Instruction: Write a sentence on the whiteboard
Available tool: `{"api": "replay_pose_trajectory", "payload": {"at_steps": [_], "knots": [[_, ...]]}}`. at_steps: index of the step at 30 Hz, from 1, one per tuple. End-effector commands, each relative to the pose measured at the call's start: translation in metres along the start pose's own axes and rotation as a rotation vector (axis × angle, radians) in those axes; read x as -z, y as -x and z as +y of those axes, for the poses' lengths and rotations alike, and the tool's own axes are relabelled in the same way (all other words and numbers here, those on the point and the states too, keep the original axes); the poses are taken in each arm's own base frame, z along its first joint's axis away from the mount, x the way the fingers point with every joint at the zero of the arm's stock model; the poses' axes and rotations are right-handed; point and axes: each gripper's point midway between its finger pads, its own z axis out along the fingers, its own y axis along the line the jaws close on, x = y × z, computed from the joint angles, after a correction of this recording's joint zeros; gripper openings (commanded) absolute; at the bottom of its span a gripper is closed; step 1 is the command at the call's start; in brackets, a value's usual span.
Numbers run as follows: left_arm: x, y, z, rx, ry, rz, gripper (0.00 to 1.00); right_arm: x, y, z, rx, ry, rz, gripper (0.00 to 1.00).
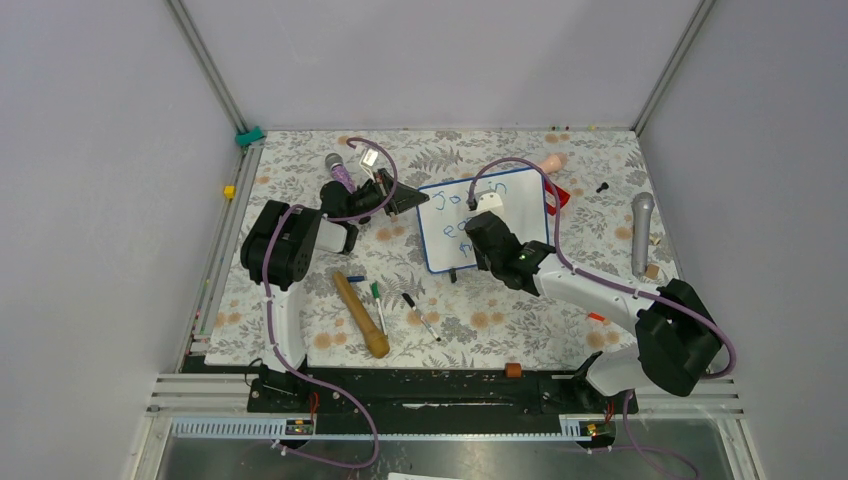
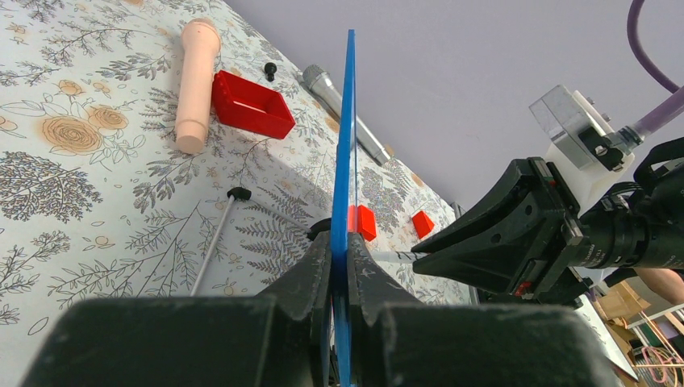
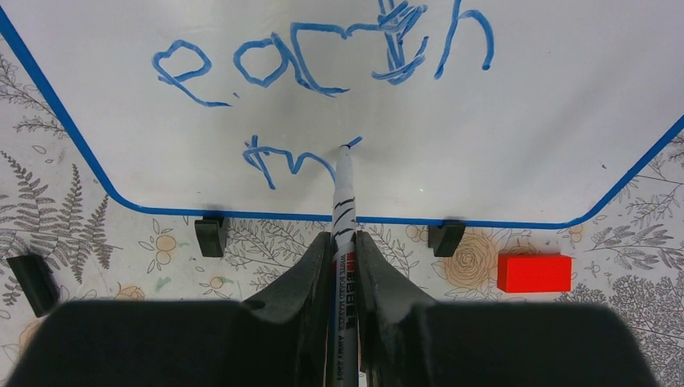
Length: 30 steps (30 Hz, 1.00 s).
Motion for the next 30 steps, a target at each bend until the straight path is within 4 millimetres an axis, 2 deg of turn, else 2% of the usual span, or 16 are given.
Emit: {"api": "replay_pose_trajectory", "payload": {"at_steps": [1, 6, 13, 22, 30], "knots": [[-0.002, -0.007, -0.011, -0.119, -0.055, 0.03, 0.0, 0.001, 0.002, 0.005, -0.001, 0.034, 0.02, 0.0], [-0.002, -0.006, -0.011, -0.119, -0.055, 0.03, 0.0, 0.001, -0.003, -0.013, 0.009, -0.061, 0.025, 0.0], [-0.002, -0.006, -0.011, -0.12, -0.055, 0.029, 0.0, 0.001, 0.013, -0.026, 0.0, -0.148, -0.019, 0.0], [-0.002, -0.006, -0.011, -0.12, -0.056, 0.03, 0.0, 0.0, 0.033, -0.012, -0.017, -0.089, -0.04, 0.0], [-0.002, -0.006, -0.011, -0.12, -0.056, 0.03, 0.0, -0.002, 0.024, 0.0, -0.011, -0.023, -0.008, 0.0]]}}
